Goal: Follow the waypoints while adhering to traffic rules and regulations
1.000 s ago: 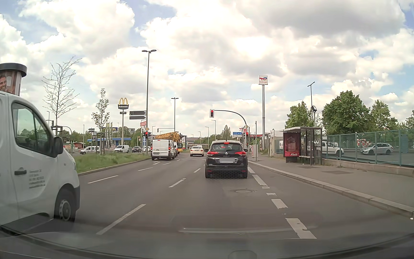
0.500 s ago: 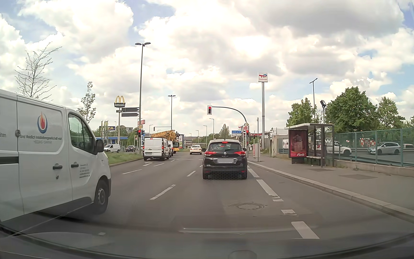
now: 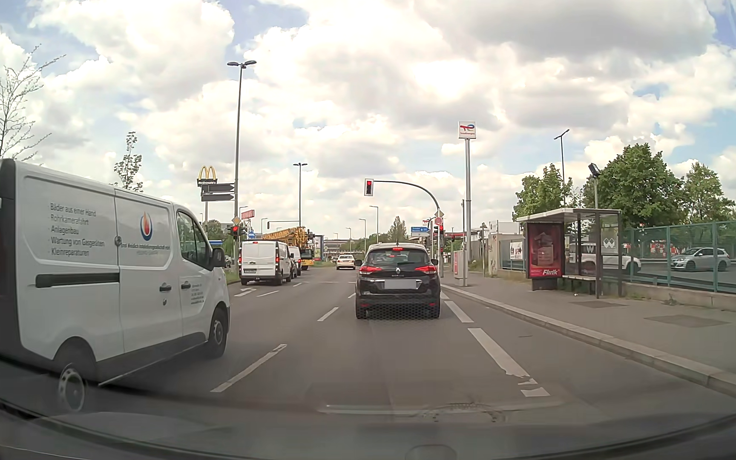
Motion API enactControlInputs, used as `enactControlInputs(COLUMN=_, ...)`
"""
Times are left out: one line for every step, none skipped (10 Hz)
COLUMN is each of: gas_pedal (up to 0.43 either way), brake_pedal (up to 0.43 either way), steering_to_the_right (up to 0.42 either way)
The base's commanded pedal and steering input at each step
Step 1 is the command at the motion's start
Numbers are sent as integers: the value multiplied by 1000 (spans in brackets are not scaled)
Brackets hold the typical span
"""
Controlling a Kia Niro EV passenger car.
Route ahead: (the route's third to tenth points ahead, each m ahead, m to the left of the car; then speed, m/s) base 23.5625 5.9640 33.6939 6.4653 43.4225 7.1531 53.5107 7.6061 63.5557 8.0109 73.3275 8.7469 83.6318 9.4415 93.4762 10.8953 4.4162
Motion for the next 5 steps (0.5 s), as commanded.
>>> enactControlInputs(gas_pedal=0, brake_pedal=226, steering_to_the_right=4)
enactControlInputs(gas_pedal=0, brake_pedal=232, steering_to_the_right=4)
enactControlInputs(gas_pedal=0, brake_pedal=232, steering_to_the_right=3)
enactControlInputs(gas_pedal=0, brake_pedal=232, steering_to_the_right=3)
enactControlInputs(gas_pedal=0, brake_pedal=232, steering_to_the_right=3)
